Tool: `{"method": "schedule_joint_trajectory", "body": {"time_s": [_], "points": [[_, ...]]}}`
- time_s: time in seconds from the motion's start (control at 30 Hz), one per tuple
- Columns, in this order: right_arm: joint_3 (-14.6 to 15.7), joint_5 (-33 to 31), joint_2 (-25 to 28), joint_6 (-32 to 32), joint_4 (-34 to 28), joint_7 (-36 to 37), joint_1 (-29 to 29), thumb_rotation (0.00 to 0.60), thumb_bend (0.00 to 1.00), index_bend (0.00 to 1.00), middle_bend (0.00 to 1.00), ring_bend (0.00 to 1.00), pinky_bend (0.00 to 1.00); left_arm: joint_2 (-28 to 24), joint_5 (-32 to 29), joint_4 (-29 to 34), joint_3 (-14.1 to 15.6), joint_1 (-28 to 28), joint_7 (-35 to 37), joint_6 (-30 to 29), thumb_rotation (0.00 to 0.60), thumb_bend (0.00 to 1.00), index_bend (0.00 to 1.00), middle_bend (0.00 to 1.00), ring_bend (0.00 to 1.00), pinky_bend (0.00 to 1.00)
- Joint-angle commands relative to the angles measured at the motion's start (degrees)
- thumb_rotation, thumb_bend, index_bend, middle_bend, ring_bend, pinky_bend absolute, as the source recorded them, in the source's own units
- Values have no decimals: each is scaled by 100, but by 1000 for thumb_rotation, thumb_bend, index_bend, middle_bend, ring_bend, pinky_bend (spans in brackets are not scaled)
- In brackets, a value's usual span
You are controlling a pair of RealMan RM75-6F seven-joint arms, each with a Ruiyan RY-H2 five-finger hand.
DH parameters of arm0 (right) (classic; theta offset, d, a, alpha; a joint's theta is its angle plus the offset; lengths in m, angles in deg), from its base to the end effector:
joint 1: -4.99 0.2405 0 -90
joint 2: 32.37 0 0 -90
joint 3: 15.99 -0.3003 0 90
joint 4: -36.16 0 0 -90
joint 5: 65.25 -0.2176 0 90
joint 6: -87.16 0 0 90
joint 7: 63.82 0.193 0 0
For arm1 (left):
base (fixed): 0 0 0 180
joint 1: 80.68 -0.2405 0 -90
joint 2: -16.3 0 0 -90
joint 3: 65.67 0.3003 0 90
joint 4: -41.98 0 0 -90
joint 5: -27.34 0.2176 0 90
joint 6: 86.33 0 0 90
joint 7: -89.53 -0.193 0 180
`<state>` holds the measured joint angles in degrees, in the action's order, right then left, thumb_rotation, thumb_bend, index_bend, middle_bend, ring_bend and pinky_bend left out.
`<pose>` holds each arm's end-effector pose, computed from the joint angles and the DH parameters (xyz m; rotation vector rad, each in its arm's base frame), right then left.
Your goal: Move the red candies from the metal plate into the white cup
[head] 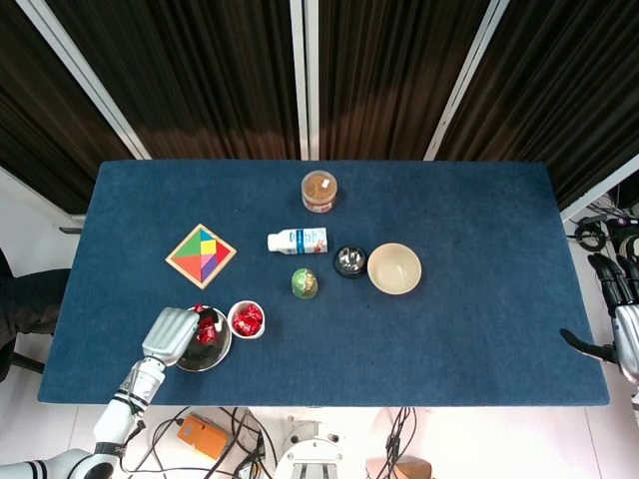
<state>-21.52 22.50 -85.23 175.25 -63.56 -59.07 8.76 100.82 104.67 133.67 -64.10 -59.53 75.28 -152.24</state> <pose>-0.3227 -0.2350 0.2421 1.3543 -0.8334 0.9940 -0.2744 0.2817 -0.0286 -1.7828 -1.1305 -0.8495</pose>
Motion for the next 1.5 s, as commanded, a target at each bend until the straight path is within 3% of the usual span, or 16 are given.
{"method": "schedule_joint_trajectory", "body": {"time_s": [0.03, 0.83, 1.5], "points": [[-2, -5, -3, 4, 6, 6, -2, 600, 216, 0, 138, 4, 132, 23, -148, -20, -48, 15, -130, 77, 600, 174, 414, 988, 949, 891], [5, -69, -42, -73, 57, 5, 23, 600, 215, 0, 138, 4, 133, -222, -450, 167, 10, 18, -573, 276, 600, 192, 469, 988, 949, 891], [2, -90, -63, -99, 87, 18, 36, 600, 216, 0, 138, 4, 133, -324, -377, 209, -8, 63, -367, 362, 600, 347, 590, 988, 949, 891]]}}
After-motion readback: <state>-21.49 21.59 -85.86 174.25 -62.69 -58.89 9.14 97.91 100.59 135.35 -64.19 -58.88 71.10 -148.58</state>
